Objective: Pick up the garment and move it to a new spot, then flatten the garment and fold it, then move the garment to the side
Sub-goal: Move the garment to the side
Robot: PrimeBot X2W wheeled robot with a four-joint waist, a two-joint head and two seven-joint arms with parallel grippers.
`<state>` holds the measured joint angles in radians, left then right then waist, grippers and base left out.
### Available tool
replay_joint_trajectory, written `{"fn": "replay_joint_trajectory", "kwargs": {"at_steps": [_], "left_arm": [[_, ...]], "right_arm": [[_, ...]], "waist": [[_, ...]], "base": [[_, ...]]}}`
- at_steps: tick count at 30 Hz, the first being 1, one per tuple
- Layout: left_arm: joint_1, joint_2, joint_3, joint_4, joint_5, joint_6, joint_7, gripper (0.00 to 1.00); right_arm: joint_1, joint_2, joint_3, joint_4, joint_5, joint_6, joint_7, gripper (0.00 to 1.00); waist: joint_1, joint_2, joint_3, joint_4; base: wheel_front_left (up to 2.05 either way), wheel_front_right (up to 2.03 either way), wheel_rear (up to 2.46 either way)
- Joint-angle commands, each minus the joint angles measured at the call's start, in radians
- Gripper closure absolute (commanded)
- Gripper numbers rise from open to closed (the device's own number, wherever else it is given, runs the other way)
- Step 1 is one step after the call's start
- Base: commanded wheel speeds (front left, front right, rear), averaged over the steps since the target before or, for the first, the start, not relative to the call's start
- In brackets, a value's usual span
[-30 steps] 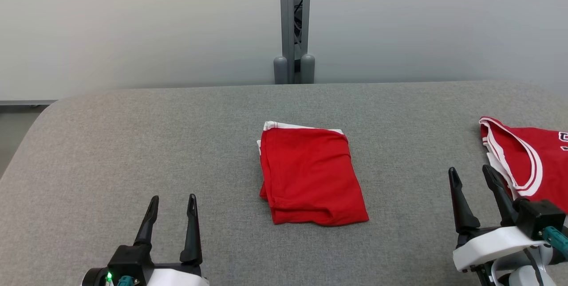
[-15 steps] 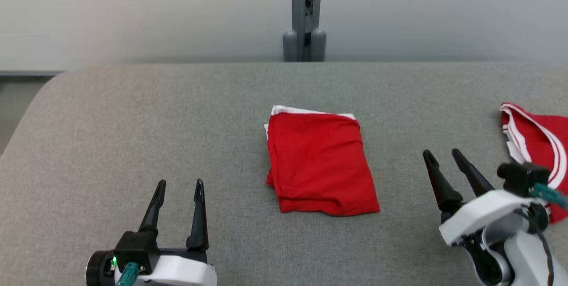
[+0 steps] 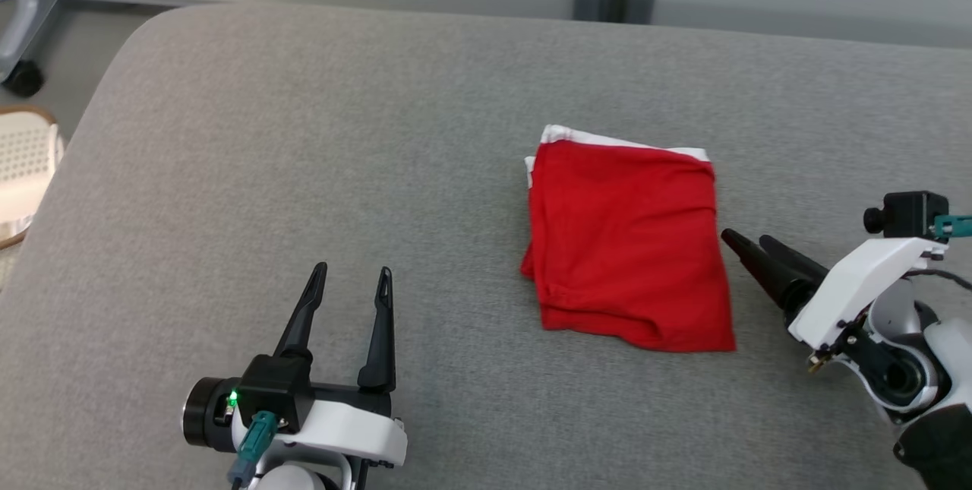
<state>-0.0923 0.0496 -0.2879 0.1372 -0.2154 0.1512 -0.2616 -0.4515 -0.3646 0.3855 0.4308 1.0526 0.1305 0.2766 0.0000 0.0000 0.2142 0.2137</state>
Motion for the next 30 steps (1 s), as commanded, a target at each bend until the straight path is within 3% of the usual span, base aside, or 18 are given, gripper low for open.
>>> {"fn": "replay_joint_trajectory", "kwargs": {"at_steps": [1,9,22,23,25,30], "left_arm": [[-0.024,0.003,-0.007,-0.002,-0.004,0.007,-0.003,0.0],[-0.04,0.003,-0.034,-0.002,-0.006,0.038,-0.003,0.0],[-0.05,0.003,-0.072,-0.013,-0.021,0.054,-0.003,0.0],[-0.051,0.003,-0.074,-0.013,-0.021,0.054,-0.003,0.0],[-0.052,0.003,-0.074,-0.012,-0.022,0.057,-0.003,0.0],[-0.058,0.002,-0.071,-0.012,-0.019,0.057,-0.003,0.0]], "right_arm": [[-0.027,-0.019,0.005,0.018,0.024,0.001,0.012,0.0],[-0.094,-0.043,0.052,0.094,0.117,0.001,0.052,0.0],[-0.162,-0.003,0.145,0.172,0.195,0.001,0.092,0.0],[-0.162,-0.003,0.154,0.173,0.197,0.001,0.096,0.18],[-0.169,-0.012,0.175,0.167,0.188,0.0,0.089,1.0],[-0.188,-0.041,0.212,0.144,0.163,0.0,0.016,1.0]], "waist": [[0.0,0.0,0.04,0.047],[0.0,0.0,0.078,0.115],[0.0,0.0,0.111,0.167],[0.0,0.0,0.111,0.167],[0.0,0.0,0.112,0.167],[0.0,0.0,0.106,0.154]], "base": [[0.0,0.0,0.0],[0.0,0.0,0.0],[0.0,0.0,0.0],[0.0,0.0,0.0],[0.0,0.0,0.0],[0.0,0.0,0.0]]}}
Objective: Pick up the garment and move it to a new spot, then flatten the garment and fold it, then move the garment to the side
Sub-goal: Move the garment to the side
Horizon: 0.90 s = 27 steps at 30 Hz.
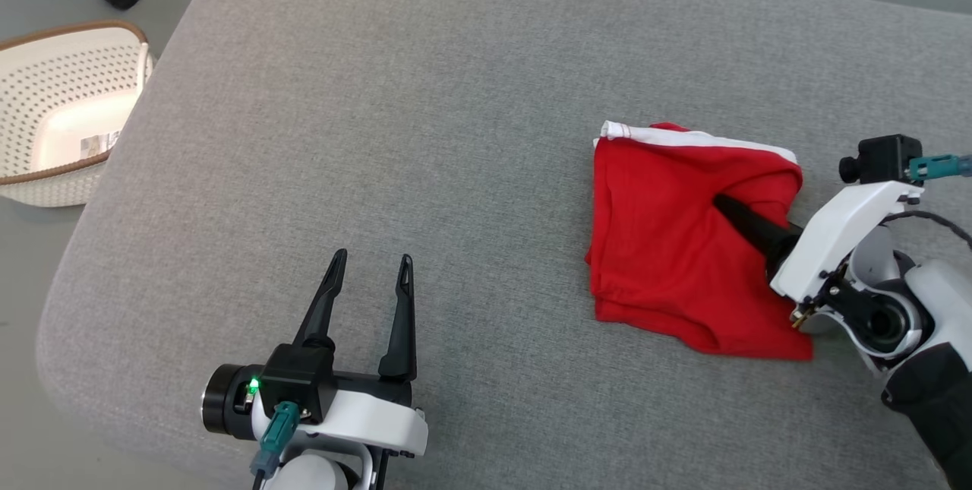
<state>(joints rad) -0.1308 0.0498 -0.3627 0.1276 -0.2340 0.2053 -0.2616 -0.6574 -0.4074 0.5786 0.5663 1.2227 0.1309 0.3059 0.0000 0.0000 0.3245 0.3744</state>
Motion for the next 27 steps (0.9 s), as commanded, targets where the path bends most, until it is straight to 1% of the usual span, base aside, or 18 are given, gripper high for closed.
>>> {"fn": "replay_joint_trajectory", "kwargs": {"at_steps": [1,2,4,8,11,15,16,18,22,27], "left_arm": [[-0.021,0.003,0.005,-0.001,0.002,0.001,-0.003,0.0],[-0.021,0.003,0.005,-0.001,0.002,0.001,-0.003,0.0],[-0.022,0.003,0.009,0.0,0.007,-0.004,-0.003,0.0],[-0.026,0.003,0.021,0.006,0.025,-0.017,-0.003,0.0],[-0.022,0.003,0.04,0.011,0.037,-0.024,-0.003,0.0],[-0.012,0.003,0.061,0.015,0.043,-0.036,-0.003,0.0],[-0.012,0.003,0.071,0.016,0.044,-0.04,-0.003,0.0],[-0.011,0.003,0.078,0.013,0.046,-0.042,-0.003,0.0],[-0.025,0.003,0.09,0.01,0.049,-0.048,-0.003,0.0],[-0.052,0.004,0.108,0.004,0.064,-0.053,-0.003,0.0]], "right_arm": [[0.013,-0.005,0.03,0.002,-0.014,0.0,-0.03,1.0],[0.013,-0.005,0.03,0.002,-0.014,0.0,-0.03,1.0],[0.006,-0.017,0.05,-0.015,-0.027,0.0,-0.064,1.0],[-0.011,-0.06,0.124,-0.056,-0.086,0.0,-0.115,1.0],[-0.022,-0.088,0.164,-0.087,-0.093,0.0,-0.132,1.0],[-0.046,-0.131,0.194,-0.129,-0.088,0.0,-0.13,1.0],[-0.056,-0.157,0.201,-0.151,-0.085,0.0,-0.125,1.0],[-0.069,-0.186,0.205,-0.164,-0.081,0.0,-0.115,1.0],[-0.076,-0.251,0.176,-0.184,-0.048,0.0,-0.099,1.0],[-0.109,-0.346,0.13,-0.205,-0.043,0.0,-0.096,1.0]], "waist": [[0.0,0.0,-0.009,-0.013],[0.0,0.0,-0.009,-0.013],[0.0,0.0,-0.02,-0.028],[0.0,0.0,-0.047,-0.074],[0.0,0.0,-0.072,-0.126],[0.0,0.0,-0.102,-0.206],[0.0,0.0,-0.111,-0.245],[0.0,0.0,-0.115,-0.284],[0.0,0.0,-0.102,-0.345],[0.0,0.0,-0.035,-0.407]], "base": [[0.0,0.0,0.0],[0.0,0.0,0.0],[0.0,0.0,0.0],[0.0,0.0,0.0],[0.0,0.0,0.0],[0.0,0.0,0.0],[0.0,0.0,0.0],[0.0,0.0,0.0],[0.0,0.0,0.0],[0.0,0.0,0.0]]}}
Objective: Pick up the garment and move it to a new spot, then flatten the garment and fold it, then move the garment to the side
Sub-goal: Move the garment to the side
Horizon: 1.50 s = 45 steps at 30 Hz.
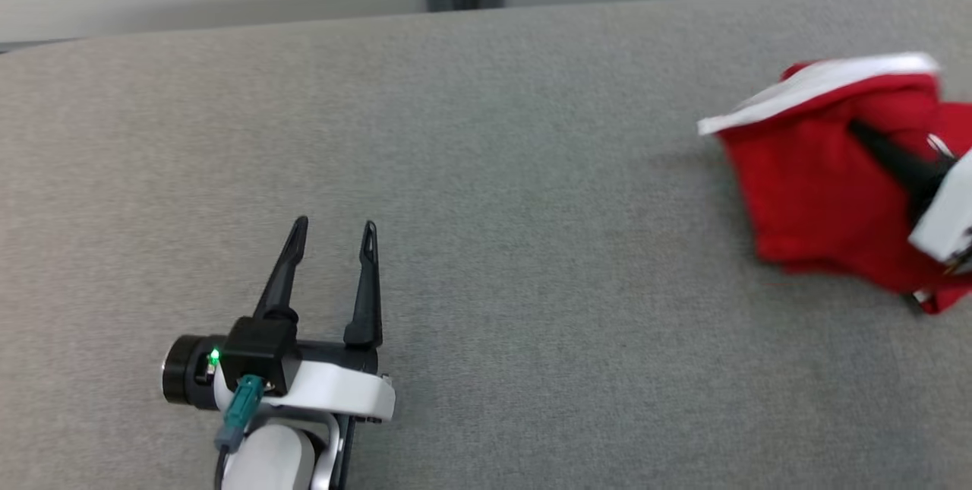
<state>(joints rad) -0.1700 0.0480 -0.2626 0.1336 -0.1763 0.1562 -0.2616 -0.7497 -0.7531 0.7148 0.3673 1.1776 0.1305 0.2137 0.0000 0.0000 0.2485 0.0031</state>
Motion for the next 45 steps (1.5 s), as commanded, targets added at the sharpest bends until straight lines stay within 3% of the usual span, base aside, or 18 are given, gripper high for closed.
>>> {"fn": "replay_joint_trajectory", "kwargs": {"at_steps": [1,6,8,19,22,26,32,33,35,45], "left_arm": [[-0.021,0.006,0.01,0.0,0.012,-0.006,-0.003,0.0],[-0.063,0.005,0.031,0.008,0.051,-0.026,-0.003,0.0],[-0.081,0.005,0.039,0.011,0.066,-0.036,-0.003,0.0],[-0.132,0.005,0.062,0.021,0.115,-0.067,-0.003,0.0],[-0.129,0.006,0.066,0.026,0.118,-0.068,-0.001,0.0],[-0.134,0.008,0.073,0.027,0.117,-0.063,0.0,0.0],[-0.136,0.01,0.07,0.028,0.105,-0.057,0.001,0.0],[-0.138,0.011,0.07,0.029,0.104,-0.056,0.002,0.0],[-0.14,0.011,0.07,0.032,0.103,-0.054,0.002,0.0],[-0.118,0.011,0.082,0.036,0.097,-0.051,0.002,0.0]], "right_arm": [[-0.022,-0.018,-0.019,-0.003,0.001,0.001,-0.011,1.0],[-0.069,-0.096,-0.067,0.038,-0.063,0.0,-0.048,1.0],[-0.099,-0.135,-0.05,0.067,-0.171,0.0,-0.068,1.0],[-0.198,-0.092,-0.053,0.257,-0.494,0.0,-0.12,1.0],[-0.239,-0.116,-0.048,0.312,-0.654,0.0,-0.127,1.0],[-0.265,-0.097,-0.08,0.37,-0.822,0.0,-0.107,1.0],[-0.242,-0.07,-0.147,0.409,-0.923,0.0,-0.076,1.0],[-0.239,-0.067,-0.156,0.412,-0.929,0.0,-0.076,0.94],[-0.227,-0.057,-0.181,0.414,-0.94,0.0,-0.08,0.0],[-0.205,-0.041,-0.213,0.388,-1.024,0.0,-0.065,0.0]], "waist": [[0.0,0.0,0.056,-0.044],[0.0,0.0,0.144,-0.083],[0.0,0.0,0.18,-0.092],[0.0,0.0,0.285,-0.099],[0.0,0.0,0.307,-0.09],[0.0,0.0,0.328,-0.08],[0.0,0.0,0.35,-0.065],[0.0,0.0,0.354,-0.062],[0.0,0.0,0.358,-0.058],[0.0,0.0,0.322,-0.063]], "base": [[0.0,0.0,0.0],[0.0,0.0,0.0],[0.0,0.0,0.0],[0.0,0.0,0.0],[0.0,0.0,0.0],[0.0,0.0,0.0],[0.0,0.0,0.0],[0.0,0.0,0.0],[0.0,0.0,0.0],[0.0,0.0,0.0]]}}
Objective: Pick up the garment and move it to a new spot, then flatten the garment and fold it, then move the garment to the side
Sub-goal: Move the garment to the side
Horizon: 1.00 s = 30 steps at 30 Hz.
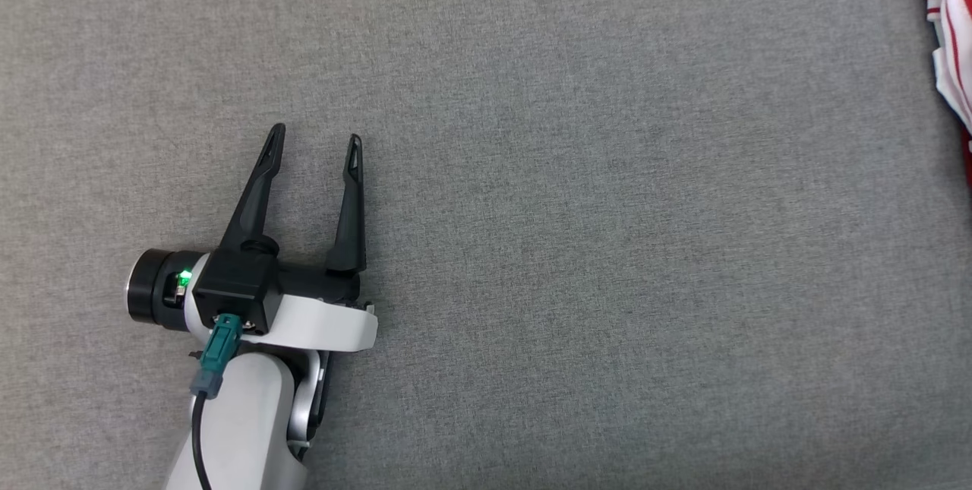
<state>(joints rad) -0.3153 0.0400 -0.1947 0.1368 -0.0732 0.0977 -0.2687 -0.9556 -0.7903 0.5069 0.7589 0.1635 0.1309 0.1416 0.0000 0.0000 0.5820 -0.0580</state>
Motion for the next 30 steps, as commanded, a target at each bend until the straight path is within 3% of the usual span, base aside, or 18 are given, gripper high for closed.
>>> {"fn": "replay_joint_trajectory", "kwargs": {"at_steps": [1,13,18,24,30], "left_arm": [[0.029,0.018,0.012,0.03,-0.009,0.008,0.009,0.0],[0.044,0.013,-0.001,0.019,-0.05,0.021,0.006,0.0],[0.061,0.014,-0.005,0.015,-0.065,0.03,0.006,0.0],[0.086,0.013,0.002,0.004,-0.073,0.039,0.006,0.0],[0.124,0.013,0.026,-0.024,-0.078,0.044,0.006,0.0]], "right_arm": [[0.001,-0.004,-0.007,-0.008,-0.016,0.0,0.01,0.0],[-0.03,-0.053,0.007,-0.094,-0.045,0.0,0.076,0.0],[-0.039,-0.031,0.002,-0.154,-0.031,0.0,0.037,0.0],[-0.003,0.056,-0.035,-0.244,-0.004,0.0,-0.055,0.0],[0.082,0.197,-0.114,-0.365,0.033,0.0,-0.208,0.0]], "waist": [[0.0,0.0,-0.019,-0.002],[0.0,0.0,-0.119,0.002],[0.0,0.0,-0.156,0.009],[0.0,0.0,-0.24,0.018],[0.0,0.0,-0.336,0.02]], "base": [[0.0,0.0,0.0],[0.0,0.0,0.0],[0.0,0.0,0.0],[0.0,0.0,0.0],[0.0,0.0,0.0]]}}
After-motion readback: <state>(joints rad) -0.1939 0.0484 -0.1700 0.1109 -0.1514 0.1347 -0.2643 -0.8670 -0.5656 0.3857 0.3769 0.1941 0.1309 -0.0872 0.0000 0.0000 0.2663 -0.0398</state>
